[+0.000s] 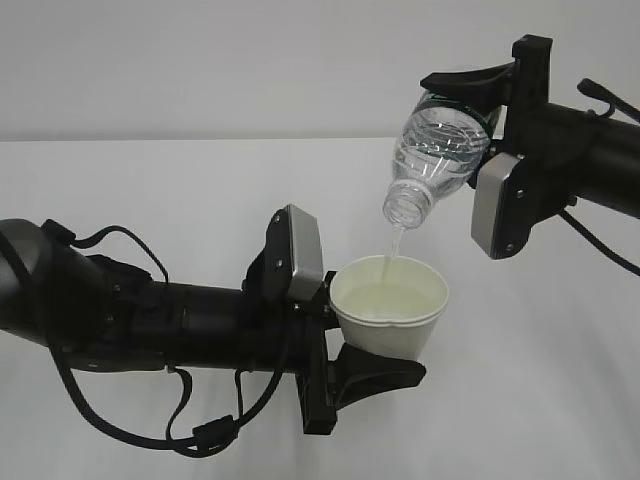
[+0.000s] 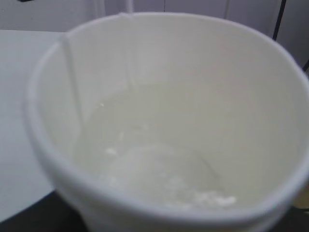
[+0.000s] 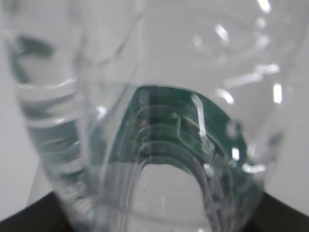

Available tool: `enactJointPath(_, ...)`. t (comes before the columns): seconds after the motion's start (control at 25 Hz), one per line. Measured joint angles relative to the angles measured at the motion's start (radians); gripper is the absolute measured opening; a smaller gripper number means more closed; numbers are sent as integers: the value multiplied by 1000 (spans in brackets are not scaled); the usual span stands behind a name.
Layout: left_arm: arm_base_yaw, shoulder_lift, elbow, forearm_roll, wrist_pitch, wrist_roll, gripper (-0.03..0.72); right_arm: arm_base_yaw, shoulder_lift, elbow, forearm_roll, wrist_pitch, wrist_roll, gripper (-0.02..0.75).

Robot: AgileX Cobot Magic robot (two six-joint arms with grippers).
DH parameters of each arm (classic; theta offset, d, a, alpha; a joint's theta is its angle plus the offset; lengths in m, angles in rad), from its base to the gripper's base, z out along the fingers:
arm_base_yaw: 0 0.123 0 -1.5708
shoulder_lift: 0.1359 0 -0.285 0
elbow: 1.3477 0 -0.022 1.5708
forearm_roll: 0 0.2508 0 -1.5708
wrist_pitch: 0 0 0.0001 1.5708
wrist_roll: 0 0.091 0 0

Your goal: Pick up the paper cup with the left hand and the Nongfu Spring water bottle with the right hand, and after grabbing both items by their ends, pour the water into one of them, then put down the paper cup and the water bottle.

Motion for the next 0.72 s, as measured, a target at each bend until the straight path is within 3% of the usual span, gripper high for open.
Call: enactJointPath(0.72,0,0,0,-26,0,0,446,0,0,-2,14,-15,-2,430)
